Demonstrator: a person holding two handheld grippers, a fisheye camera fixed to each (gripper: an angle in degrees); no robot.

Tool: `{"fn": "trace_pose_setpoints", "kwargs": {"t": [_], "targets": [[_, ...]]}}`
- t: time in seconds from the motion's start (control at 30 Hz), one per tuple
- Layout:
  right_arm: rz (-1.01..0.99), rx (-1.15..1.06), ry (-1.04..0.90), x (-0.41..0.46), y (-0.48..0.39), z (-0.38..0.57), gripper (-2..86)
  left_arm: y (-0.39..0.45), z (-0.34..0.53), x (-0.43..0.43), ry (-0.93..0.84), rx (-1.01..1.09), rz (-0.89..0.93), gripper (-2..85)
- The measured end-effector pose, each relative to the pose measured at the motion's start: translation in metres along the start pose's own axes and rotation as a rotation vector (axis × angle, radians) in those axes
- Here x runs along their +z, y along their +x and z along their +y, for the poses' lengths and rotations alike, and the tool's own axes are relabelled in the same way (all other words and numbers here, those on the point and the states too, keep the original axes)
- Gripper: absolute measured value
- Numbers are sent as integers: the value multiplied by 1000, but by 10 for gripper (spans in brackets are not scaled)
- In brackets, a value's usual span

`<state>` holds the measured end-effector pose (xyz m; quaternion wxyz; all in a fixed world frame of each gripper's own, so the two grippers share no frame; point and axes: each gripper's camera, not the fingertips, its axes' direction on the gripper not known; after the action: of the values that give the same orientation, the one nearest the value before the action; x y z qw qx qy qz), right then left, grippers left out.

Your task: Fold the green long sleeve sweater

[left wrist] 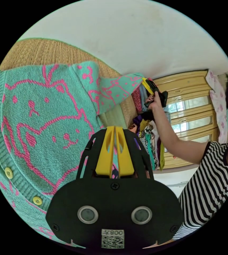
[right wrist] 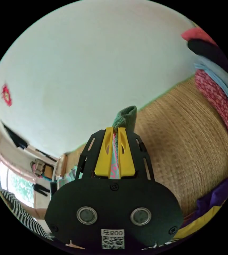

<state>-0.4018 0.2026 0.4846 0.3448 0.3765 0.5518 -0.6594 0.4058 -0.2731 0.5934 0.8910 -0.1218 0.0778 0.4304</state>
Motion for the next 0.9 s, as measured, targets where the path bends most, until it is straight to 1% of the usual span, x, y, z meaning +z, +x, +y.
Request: {"fn": "trace_pose_setpoints", "kwargs": {"t": [0.03, 0.07, 0.1, 0.13, 0.17, 0.2, 0.23, 0.33, 0.4, 0.43, 0.5, 0.6, 0.67, 0.77, 0.9], "targets": [[-38, -31, 9, -2, -13, 0, 30, 5, 1, -17, 53, -1, 24, 9], [-123, -92, 14, -4, -41, 3, 30, 8, 2, -27, 85, -1, 32, 11], [-202, -152, -2, -2, -69, 9, 29, 13, 6, -48, 159, -5, 41, 14], [-240, -175, -14, 0, -83, 13, 30, 18, 11, -70, 237, -13, 60, 18], [-317, -216, -44, 7, -110, 24, 30, 20, 15, -82, 276, -19, 75, 20], [-374, -266, -90, 16, -136, 38, 30, 22, 22, -103, 353, -35, 116, 29], [-393, -281, -110, 21, -147, 46, 30, 21, 31, -124, 423, -58, 161, 39], [-459, -304, -238, 54, -190, 92, 31, 10, 56, -167, 552, -130, 269, 65], [-503, -275, -348, 81, -210, 129, 31, 0, 72, -188, 603, -173, 310, 76], [-500, -271, -374, 88, -214, 139, 31, -8, 81, -198, 605, -207, 330, 85], [-484, -278, -489, 114, -230, 174, 31, -19, 93, -211, 606, -250, 366, 100], [-490, -267, -592, 138, -244, 206, 32, -32, 111, -230, 593, -311, 337, 119], [-484, -258, -622, 146, -252, 218, 33, -38, 120, -239, 589, -338, 344, 124], [-447, -305, -651, 155, -270, 232, 32, -42, 127, -251, 567, -369, 337, 124], [-414, -367, -686, 167, -296, 247, 31, -41, 128, -272, 518, -375, 270, 86]]}}
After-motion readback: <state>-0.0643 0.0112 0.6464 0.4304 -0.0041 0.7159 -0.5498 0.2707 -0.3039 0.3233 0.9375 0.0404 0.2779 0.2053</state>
